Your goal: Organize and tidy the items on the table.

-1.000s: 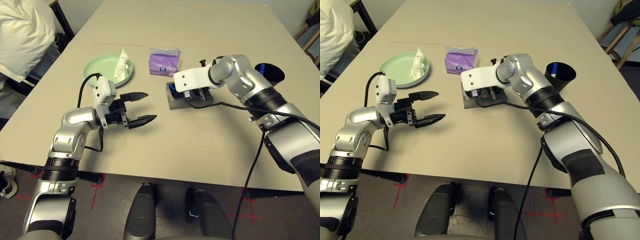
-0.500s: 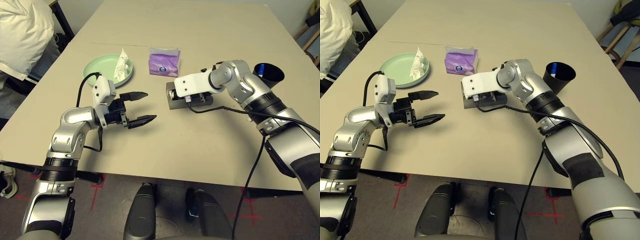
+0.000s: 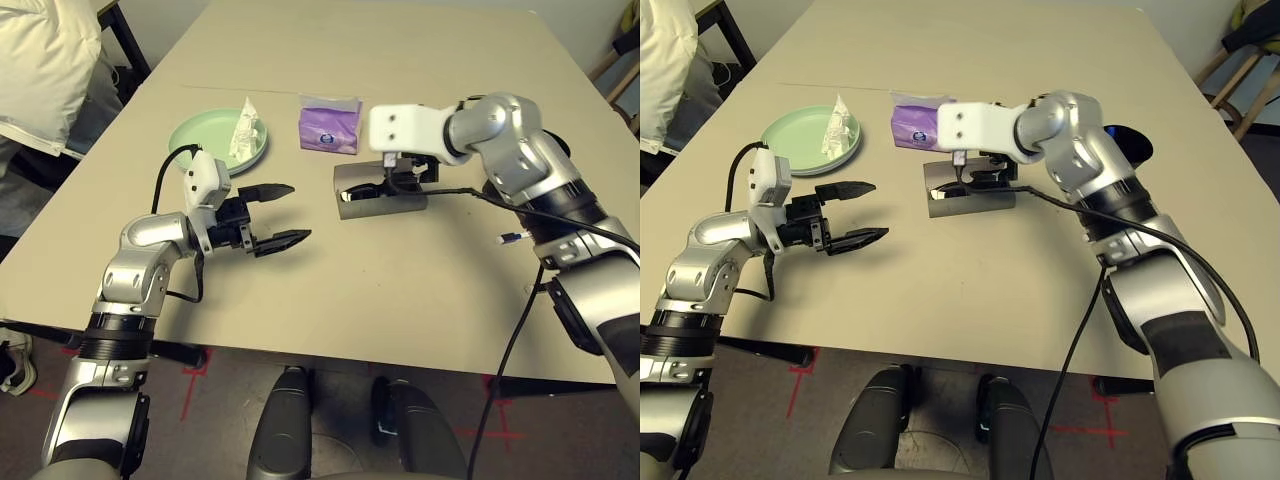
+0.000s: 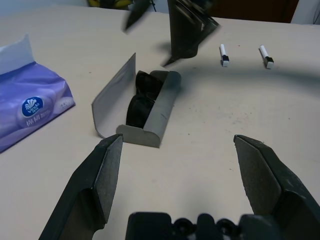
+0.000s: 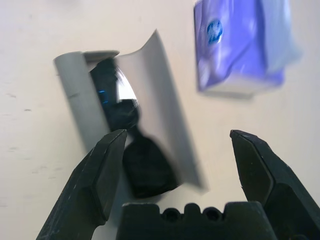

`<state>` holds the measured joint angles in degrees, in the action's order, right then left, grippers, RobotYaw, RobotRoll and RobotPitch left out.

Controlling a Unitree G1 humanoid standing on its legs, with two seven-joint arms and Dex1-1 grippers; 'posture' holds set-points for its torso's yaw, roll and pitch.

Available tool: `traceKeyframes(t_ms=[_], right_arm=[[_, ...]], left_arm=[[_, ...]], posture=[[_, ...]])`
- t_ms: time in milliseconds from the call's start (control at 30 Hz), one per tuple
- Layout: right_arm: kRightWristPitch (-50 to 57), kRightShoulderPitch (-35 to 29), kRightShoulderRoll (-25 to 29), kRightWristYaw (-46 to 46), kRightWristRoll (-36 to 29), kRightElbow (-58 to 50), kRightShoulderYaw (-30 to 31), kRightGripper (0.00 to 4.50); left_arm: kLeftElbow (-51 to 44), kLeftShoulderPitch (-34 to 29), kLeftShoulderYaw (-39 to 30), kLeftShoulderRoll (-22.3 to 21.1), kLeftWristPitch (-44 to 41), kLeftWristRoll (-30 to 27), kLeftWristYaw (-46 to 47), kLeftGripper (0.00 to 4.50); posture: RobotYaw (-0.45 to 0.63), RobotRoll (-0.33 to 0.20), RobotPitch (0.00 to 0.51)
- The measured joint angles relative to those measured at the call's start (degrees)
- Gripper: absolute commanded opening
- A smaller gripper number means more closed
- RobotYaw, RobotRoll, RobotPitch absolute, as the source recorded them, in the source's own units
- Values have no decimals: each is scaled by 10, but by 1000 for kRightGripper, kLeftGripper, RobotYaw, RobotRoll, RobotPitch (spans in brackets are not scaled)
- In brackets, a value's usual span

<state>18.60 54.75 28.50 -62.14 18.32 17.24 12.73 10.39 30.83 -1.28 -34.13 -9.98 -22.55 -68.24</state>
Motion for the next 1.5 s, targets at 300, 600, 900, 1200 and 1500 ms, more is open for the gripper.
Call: traceKeyframes(t_ms=[300, 600, 900, 1200, 1500], right_arm=[[82, -175, -73, 135, -168, -91, -176, 4461], [-3, -310, -73, 172, -247, -149, -205, 4461], [-115, -378, -53, 149, -330, -128, -247, 4461], [-198, -378, -34, 113, -363, -67, -246, 4461], [-233, -374, -11, 80, -365, -39, -244, 4461]], left_arm=[[97, 51, 7, 26, 25, 9, -17, 4500], [147, 71, 14, 56, 76, 37, 14, 4500], [191, 72, 13, 71, 121, 45, 8, 4500], [198, 72, 12, 78, 122, 45, 2, 4500], [226, 73, 1, 78, 144, 46, 10, 4500]], posture=[[99, 0, 130], [91, 0, 130], [82, 0, 134], [94, 0, 135], [107, 0, 140]])
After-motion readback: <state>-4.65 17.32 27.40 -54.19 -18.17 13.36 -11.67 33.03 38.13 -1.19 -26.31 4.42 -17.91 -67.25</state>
